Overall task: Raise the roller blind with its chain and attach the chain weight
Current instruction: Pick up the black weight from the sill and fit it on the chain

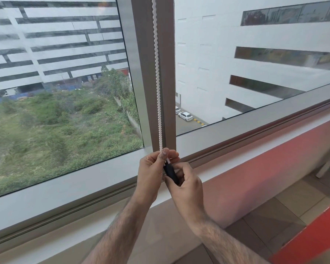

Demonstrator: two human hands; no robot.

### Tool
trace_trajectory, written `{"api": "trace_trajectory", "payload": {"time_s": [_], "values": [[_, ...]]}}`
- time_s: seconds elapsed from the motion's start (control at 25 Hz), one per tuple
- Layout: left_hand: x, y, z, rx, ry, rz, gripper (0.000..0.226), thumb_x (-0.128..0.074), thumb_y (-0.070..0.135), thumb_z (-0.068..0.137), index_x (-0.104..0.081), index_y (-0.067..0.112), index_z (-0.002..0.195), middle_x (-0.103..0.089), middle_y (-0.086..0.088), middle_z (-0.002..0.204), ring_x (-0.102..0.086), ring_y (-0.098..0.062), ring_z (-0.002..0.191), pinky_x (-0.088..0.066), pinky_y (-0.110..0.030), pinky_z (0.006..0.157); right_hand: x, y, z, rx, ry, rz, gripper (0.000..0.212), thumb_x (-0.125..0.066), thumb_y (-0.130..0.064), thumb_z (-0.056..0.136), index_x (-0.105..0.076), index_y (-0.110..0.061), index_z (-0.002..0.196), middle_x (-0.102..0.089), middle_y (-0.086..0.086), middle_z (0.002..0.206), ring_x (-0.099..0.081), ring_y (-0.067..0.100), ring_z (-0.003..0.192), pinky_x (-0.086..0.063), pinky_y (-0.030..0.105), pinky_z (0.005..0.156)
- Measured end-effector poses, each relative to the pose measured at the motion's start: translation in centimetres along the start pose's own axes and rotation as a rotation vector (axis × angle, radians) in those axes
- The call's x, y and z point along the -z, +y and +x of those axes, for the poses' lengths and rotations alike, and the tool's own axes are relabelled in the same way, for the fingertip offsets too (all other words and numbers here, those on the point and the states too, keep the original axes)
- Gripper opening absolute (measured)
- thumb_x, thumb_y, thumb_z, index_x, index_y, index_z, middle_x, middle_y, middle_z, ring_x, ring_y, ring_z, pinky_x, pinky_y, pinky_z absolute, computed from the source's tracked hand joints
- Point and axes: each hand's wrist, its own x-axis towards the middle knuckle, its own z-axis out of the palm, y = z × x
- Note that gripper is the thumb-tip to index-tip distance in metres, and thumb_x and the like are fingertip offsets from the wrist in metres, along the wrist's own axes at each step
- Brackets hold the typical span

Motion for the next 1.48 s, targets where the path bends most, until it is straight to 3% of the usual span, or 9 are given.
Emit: {"api": "trace_trajectory", "payload": {"time_s": [0.2,0.36,0.68,0.92,1.12,1.2,1.32,1.4,1.48], "values": [[0.3,0.2,-0.3,-0.005,-0.040,-0.013,0.035,-0.060,0.027,0.103,-0.077,-0.002,0.096,-0.079,-0.021,0.096,-0.078,-0.032,0.091,-0.065,-0.039,0.076,-0.1,0.3,-0.2,0.002,-0.031,0.046,0.020,-0.079,-0.026,0.088,-0.065,-0.025,0.101,-0.073,-0.009,0.089,-0.071,0.013,0.083,-0.059,0.038,0.072],[0.3,-0.1,-0.3,-0.028,-0.049,0.023,0.036,-0.060,0.028,0.103,-0.077,-0.004,0.097,-0.078,-0.025,0.098,-0.077,-0.032,0.091,-0.064,-0.045,0.082,0.0,0.2,-0.3,-0.002,-0.004,0.036,0.018,-0.080,-0.025,0.087,-0.066,-0.025,0.099,-0.073,-0.010,0.086,-0.070,0.012,0.079,-0.059,0.036,0.069],[0.6,-0.2,-0.2,-0.045,-0.107,0.079,0.036,-0.058,0.026,0.103,-0.076,-0.004,0.099,-0.080,-0.020,0.102,-0.076,-0.027,0.084,-0.064,-0.034,0.072,0.0,0.5,-0.4,0.000,0.014,0.032,0.018,-0.080,-0.024,0.087,-0.069,-0.024,0.102,-0.073,-0.011,0.088,-0.070,0.013,0.082,-0.060,0.037,0.072],[0.7,-0.4,-0.1,-0.041,-0.190,0.080,0.021,-0.060,0.017,0.101,-0.077,0.005,0.107,-0.081,-0.014,0.106,-0.076,-0.025,0.103,-0.061,-0.034,0.086,0.0,0.6,0.1,-0.030,-0.003,0.011,0.014,-0.075,-0.022,0.091,-0.073,-0.026,0.104,-0.077,-0.011,0.090,-0.072,0.009,0.086,-0.060,0.036,0.077],[0.3,-0.7,-0.2,-0.050,-0.242,0.090,0.020,-0.058,0.004,0.102,-0.073,0.000,0.115,-0.080,-0.020,0.106,-0.076,-0.018,0.092,-0.060,-0.025,0.075,0.3,0.4,0.3,-0.051,0.005,-0.015,0.012,-0.074,-0.017,0.091,-0.068,-0.027,0.087,-0.067,-0.016,0.069,-0.064,0.005,0.067,-0.049,0.019,0.062],[0.5,-0.6,-0.1,-0.052,-0.267,0.084,0.020,-0.059,0.005,0.102,-0.074,0.002,0.115,-0.081,-0.016,0.106,-0.076,-0.017,0.094,-0.059,-0.023,0.074,0.3,0.6,0.3,-0.046,-0.008,-0.001,0.008,-0.074,-0.019,0.091,-0.070,-0.025,0.088,-0.070,-0.013,0.071,-0.066,0.007,0.068,-0.053,0.024,0.063],[0.9,-0.2,0.2,-0.018,-0.297,0.059,0.023,-0.062,0.015,0.100,-0.075,0.006,0.116,-0.080,-0.016,0.108,-0.076,-0.020,0.096,-0.059,-0.029,0.073,0.8,0.8,1.0,-0.132,-0.131,0.195,0.006,-0.073,-0.017,0.092,-0.076,-0.018,0.098,-0.079,0.001,0.083,-0.073,0.020,0.077,-0.062,0.037,0.072],[0.8,-0.3,0.1,0.016,-0.276,0.059,0.021,-0.064,0.019,0.101,-0.077,0.010,0.113,-0.081,-0.015,0.105,-0.075,-0.023,0.090,-0.054,-0.034,0.074,1.6,0.7,1.5,-0.235,-0.267,0.475,0.008,-0.070,-0.004,0.094,-0.076,-0.003,0.100,-0.077,0.010,0.083,-0.070,0.026,0.075,-0.061,0.033,0.069],[0.5,-0.4,0.1,0.038,-0.248,0.074,0.020,-0.062,0.019,0.101,-0.077,0.011,0.112,-0.081,-0.014,0.104,-0.072,-0.025,0.084,-0.051,-0.033,0.067,2.2,0.9,2.0,-0.272,-0.351,0.576,0.011,-0.068,-0.001,0.094,-0.073,0.006,0.101,-0.074,0.016,0.082,-0.069,0.029,0.071,-0.057,0.029,0.068]]}}
